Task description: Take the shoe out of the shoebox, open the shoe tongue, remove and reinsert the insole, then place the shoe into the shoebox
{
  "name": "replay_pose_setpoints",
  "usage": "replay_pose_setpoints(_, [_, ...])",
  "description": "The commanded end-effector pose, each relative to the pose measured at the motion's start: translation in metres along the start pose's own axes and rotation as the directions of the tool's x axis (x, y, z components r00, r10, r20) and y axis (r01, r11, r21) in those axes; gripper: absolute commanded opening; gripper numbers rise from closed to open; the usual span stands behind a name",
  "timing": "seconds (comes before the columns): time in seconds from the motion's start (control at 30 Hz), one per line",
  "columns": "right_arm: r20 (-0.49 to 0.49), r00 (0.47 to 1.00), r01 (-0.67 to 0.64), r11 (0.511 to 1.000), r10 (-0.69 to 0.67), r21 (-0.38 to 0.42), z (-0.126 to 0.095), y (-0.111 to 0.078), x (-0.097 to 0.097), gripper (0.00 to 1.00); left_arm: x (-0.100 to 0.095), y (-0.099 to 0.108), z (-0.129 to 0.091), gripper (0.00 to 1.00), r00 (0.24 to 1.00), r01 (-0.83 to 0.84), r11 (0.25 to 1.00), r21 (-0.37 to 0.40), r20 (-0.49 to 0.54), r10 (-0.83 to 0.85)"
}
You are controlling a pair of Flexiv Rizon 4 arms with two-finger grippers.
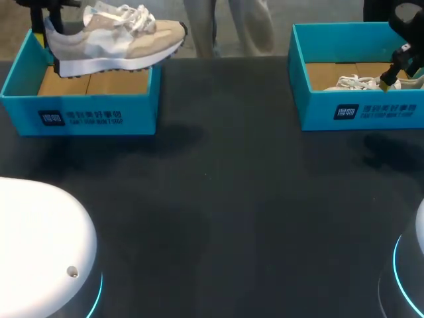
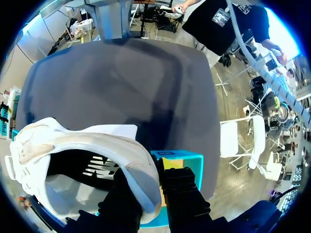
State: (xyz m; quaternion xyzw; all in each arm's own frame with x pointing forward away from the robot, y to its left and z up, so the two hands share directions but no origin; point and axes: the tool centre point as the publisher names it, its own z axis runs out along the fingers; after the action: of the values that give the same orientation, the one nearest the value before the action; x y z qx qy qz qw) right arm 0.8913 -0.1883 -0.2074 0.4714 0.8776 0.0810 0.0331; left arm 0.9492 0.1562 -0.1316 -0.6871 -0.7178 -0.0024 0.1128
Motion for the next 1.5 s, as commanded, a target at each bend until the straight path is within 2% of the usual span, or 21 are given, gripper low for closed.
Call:
replay_pose_setpoints(0.03, [-0.001,1.000,0.000,1.000,0.000,0.002,0.000,0.001,-0.001,1.00,-0.008,-0.024,-0.003,0.00,1.000,0.013,0.966,-0.258,-0.001,-0.014])
replay_pose_setpoints(0.57, [-0.001,1.000,0.000,1.000,0.000,0.002,0.000,0.001,-0.001,1.00,-0.060,-0.097,-0.001,0.00,0.996,0.067,0.971,-0.228,-0.038,-0.078])
replay_pose_setpoints(0.87, [-0.001,1.000,0.000,1.000,0.000,0.002,0.000,0.001,-0.001,1.00,-0.090,-0.145,-0.004,0.00,0.991,0.117,0.967,-0.226,-0.036,-0.128])
replay_pose_setpoints(1.17, [-0.001,1.000,0.000,1.000,0.000,0.002,0.000,0.001,-0.001,1.00,-0.116,-0.188,0.014,0.00,0.991,0.105,0.971,-0.213,-0.059,-0.120])
replay_pose_setpoints(1.37, [-0.001,1.000,0.000,1.000,0.000,0.002,0.000,0.001,-0.001,1.00,-0.134,-0.201,0.026,0.00,0.996,0.078,0.969,-0.233,-0.014,-0.084])
replay_pose_setpoints(1.5, [-0.001,1.000,0.000,1.000,0.000,0.002,0.000,0.001,-0.001,1.00,-0.142,-0.200,0.035,0.00,0.996,0.079,0.966,-0.246,-0.024,-0.087])
